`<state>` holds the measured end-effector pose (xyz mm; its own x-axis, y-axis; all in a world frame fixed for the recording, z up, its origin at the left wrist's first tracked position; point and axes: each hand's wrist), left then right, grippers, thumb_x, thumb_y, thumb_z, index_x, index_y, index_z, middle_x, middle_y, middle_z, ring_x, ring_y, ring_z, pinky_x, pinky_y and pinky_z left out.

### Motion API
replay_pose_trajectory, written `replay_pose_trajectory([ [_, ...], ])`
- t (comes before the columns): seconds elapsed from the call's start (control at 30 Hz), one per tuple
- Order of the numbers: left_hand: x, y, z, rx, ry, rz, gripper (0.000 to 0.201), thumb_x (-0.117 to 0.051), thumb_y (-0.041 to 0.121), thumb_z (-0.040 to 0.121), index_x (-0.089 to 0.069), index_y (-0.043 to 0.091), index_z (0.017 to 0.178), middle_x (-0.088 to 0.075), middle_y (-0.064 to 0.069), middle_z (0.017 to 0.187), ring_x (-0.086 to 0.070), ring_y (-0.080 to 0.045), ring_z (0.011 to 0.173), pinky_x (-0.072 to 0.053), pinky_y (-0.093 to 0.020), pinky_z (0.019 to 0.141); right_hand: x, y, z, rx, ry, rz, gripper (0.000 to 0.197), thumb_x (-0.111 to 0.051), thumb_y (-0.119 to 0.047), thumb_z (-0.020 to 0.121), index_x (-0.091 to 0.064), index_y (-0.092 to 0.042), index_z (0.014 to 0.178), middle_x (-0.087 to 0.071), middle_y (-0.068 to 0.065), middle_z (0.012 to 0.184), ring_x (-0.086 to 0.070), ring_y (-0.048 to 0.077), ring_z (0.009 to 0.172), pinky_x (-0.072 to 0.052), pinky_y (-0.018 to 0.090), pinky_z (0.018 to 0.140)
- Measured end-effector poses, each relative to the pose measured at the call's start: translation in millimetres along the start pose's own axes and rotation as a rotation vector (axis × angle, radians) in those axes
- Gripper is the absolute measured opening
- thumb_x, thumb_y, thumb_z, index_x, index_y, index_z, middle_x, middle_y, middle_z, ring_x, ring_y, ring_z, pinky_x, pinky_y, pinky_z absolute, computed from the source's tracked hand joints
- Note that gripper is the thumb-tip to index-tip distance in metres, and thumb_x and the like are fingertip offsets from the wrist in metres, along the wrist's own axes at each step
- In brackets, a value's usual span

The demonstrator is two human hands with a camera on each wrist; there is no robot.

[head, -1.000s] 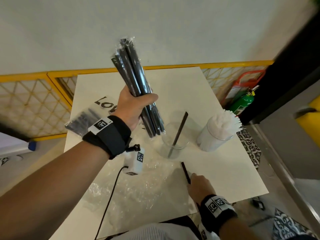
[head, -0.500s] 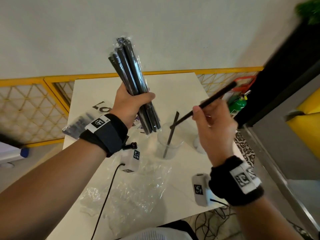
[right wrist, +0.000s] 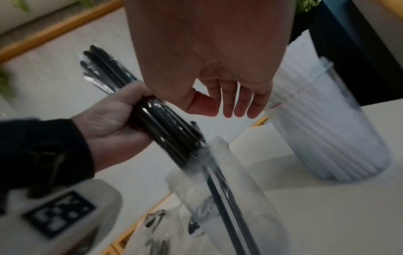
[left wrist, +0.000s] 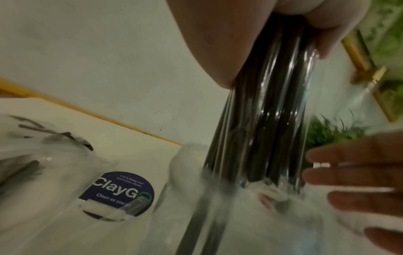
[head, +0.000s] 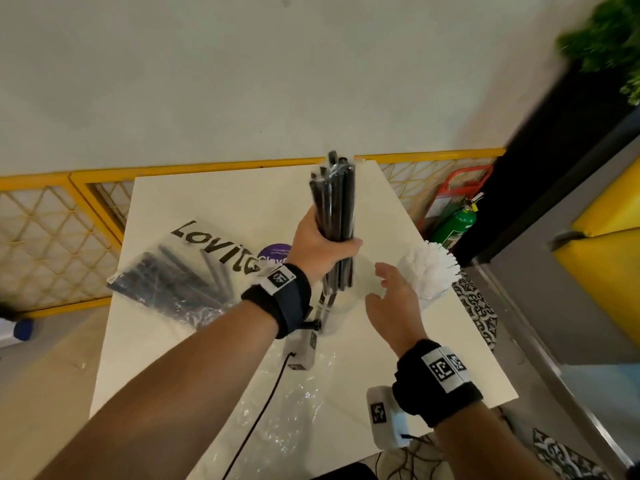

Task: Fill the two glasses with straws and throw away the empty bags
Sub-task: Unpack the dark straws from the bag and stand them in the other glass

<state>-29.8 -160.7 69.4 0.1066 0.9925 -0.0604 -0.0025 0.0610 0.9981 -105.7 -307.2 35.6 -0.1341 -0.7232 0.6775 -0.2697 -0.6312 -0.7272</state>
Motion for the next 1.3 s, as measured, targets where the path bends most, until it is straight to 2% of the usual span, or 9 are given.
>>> replay_pose_trajectory([
  [0.23, -2, -54, -11, -0.030, -0.113, 0.376, 0.054, -0.088, 0.033, 0.065, -0.058, 0.028, 0.109, -0.071, 0.005, 0.102, -0.068, -0.012, 0.093, -0.057, -0.035, 0.082, -2, 9, -6, -0.015, -0.024, 0.130, 0.068, -0.057, -0.003, 0.080, -0.039, -0.019, 0.144, -0.045, 0.004, 0.145, -0.043, 0.024, 0.133, -0.038, 0.038, 0.111],
  [0.4, 5, -70, -7, -0.112, -0.151, 0.625, 0.070, -0.082, 0.058, 0.055, -0.052, 0.021, 0.107, -0.060, -0.002, 0.108, -0.052, -0.023, 0.103, -0.048, -0.047, 0.090, 21, -23, -8, 0.461, 0.098, 0.330, 0.081, -0.054, -0.033, 0.080, -0.021, -0.019, 0.153, -0.026, 0.001, 0.158, -0.025, 0.019, 0.146, -0.024, 0.047, 0.119],
  [0.5, 11, -76, -16, -0.295, -0.075, 0.828, 0.081, -0.067, 0.072, 0.055, -0.053, 0.024, 0.119, -0.059, 0.002, 0.121, -0.044, -0.026, 0.117, -0.041, -0.045, 0.098, 26, -54, 0, 0.649, 0.224, 0.101, 0.072, -0.050, -0.044, 0.094, -0.020, -0.018, 0.154, -0.015, 0.005, 0.163, -0.011, 0.019, 0.151, -0.013, 0.034, 0.123],
  [0.6, 18, -83, -24, -0.408, -0.026, 0.899, 0.098, -0.062, 0.078, 0.055, -0.050, 0.021, 0.133, -0.047, -0.003, 0.137, -0.038, -0.026, 0.122, -0.036, -0.044, 0.100, 2, -59, 20, 0.620, 0.071, -0.341, 0.063, -0.027, -0.053, 0.098, -0.032, -0.021, 0.151, -0.023, 0.003, 0.162, -0.016, 0.023, 0.150, -0.014, 0.039, 0.123],
  [0.73, 41, -79, -28, -0.243, -0.070, 0.832, 0.116, -0.070, 0.072, 0.054, -0.036, 0.012, 0.147, -0.031, -0.003, 0.152, -0.027, -0.018, 0.140, -0.023, -0.038, 0.114, -19, -41, 32, 0.553, -0.004, -0.411, 0.060, -0.025, -0.048, 0.099, -0.028, -0.020, 0.152, -0.022, 0.005, 0.162, -0.020, 0.024, 0.149, -0.021, 0.047, 0.121],
  [0.87, 75, -85, -33, -0.115, -0.130, 0.618, 0.064, -0.067, 0.023, 0.071, -0.051, 0.010, 0.132, -0.048, 0.002, 0.129, -0.049, -0.013, 0.116, -0.043, -0.034, 0.103, -20, -40, 29, 0.546, -0.010, -0.484, 0.055, -0.028, -0.040, 0.102, -0.027, -0.019, 0.153, -0.022, 0.005, 0.162, -0.021, 0.025, 0.149, -0.021, 0.051, 0.120],
  [0.97, 90, -91, -31, 0.043, -0.103, 0.870, 0.031, -0.056, 0.008, 0.082, -0.068, 0.017, 0.110, -0.067, 0.000, 0.111, -0.063, -0.019, 0.104, -0.051, -0.034, 0.096, -14, -43, 23, 0.565, 0.034, -0.367, 0.056, -0.035, -0.040, 0.101, -0.033, -0.015, 0.150, -0.027, 0.007, 0.160, -0.020, 0.024, 0.149, -0.021, 0.048, 0.121],
  [1.1, 90, -118, -31, 0.280, -0.310, 1.288, 0.032, -0.048, 0.022, 0.096, -0.059, 0.011, 0.123, -0.066, -0.013, 0.120, -0.064, -0.030, 0.109, -0.052, -0.038, 0.095, -3, -52, -15, 0.858, 0.192, -0.148, 0.033, -0.058, -0.009, 0.093, -0.062, -0.001, 0.125, -0.055, 0.011, 0.140, -0.043, 0.025, 0.137, -0.039, 0.039, 0.112],
  [1.3, 83, -150, -32, 0.297, -0.355, 1.582, 0.030, -0.045, 0.012, 0.098, -0.056, 0.003, 0.125, -0.059, -0.013, 0.127, -0.058, -0.028, 0.118, -0.047, -0.035, 0.100, -23, -36, -83, 1.024, -0.049, -0.152, 0.023, -0.062, 0.000, 0.084, -0.073, -0.009, 0.103, -0.069, 0.001, 0.119, -0.060, 0.021, 0.113, -0.049, 0.033, 0.099],
])
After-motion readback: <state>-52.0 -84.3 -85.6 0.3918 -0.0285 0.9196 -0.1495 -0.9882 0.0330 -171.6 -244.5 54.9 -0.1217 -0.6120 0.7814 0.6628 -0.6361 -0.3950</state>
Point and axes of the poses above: each hand's wrist, its own z-axis towards the middle knuckle, its own x-axis out of the back of the hand, y = z × x
